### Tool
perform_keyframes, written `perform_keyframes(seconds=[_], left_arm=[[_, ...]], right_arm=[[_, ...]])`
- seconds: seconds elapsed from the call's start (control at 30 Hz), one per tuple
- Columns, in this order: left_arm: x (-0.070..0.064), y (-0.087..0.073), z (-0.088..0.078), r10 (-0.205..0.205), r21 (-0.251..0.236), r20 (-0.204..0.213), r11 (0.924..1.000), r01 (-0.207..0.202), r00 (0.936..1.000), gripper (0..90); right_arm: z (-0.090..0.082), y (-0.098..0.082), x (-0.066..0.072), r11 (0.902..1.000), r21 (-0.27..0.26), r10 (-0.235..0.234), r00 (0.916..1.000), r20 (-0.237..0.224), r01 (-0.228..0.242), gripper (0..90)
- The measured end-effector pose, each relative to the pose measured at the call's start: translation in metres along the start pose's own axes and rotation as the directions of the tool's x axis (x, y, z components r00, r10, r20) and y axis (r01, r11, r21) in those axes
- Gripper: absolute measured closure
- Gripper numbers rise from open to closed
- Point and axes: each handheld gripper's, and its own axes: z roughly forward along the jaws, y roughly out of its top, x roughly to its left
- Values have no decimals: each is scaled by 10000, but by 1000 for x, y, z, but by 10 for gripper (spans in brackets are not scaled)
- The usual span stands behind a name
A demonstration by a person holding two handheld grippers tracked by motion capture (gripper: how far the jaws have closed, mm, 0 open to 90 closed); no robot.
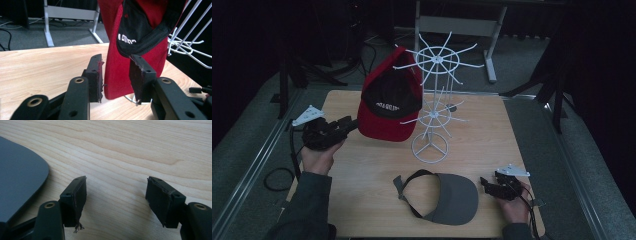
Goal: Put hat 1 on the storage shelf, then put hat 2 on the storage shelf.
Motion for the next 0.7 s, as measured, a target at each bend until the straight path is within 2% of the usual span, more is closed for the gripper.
perform_keyframes(seconds=[0.23,0.33,0.47,0.6,0.63,0.67,0.7], left_arm=[[6,0,-5,-80,-122,-222,9999,78,9997,607],[11,-2,-5,-248,-128,-373,9996,244,9990,606],[14,-5,-3,-382,79,-591,9992,388,9975,606],[17,-8,-1,-535,215,-753,9982,553,9957,606],[17,-8,-1,-535,215,-753,9982,553,9957,606],[19,-9,-1,-682,244,-781,9972,703,9946,606],[19,-9,-1,-682,244,-781,9972,703,9946,606]], right_arm=[[0,0,0,10000,6,7,10000,-4,-7,331],[0,0,0,10000,16,25,10000,1,-25,331],[-1,1,1,9998,175,40,10000,44,-41,340],[-3,3,4,9996,274,-10,10000,-8,10,431],[-3,3,4,9996,274,-10,10000,-8,10,431],[-7,6,6,9998,186,8,9997,-236,-3,540],[-7,6,6,9998,186,8,9997,-236,-3,540]])
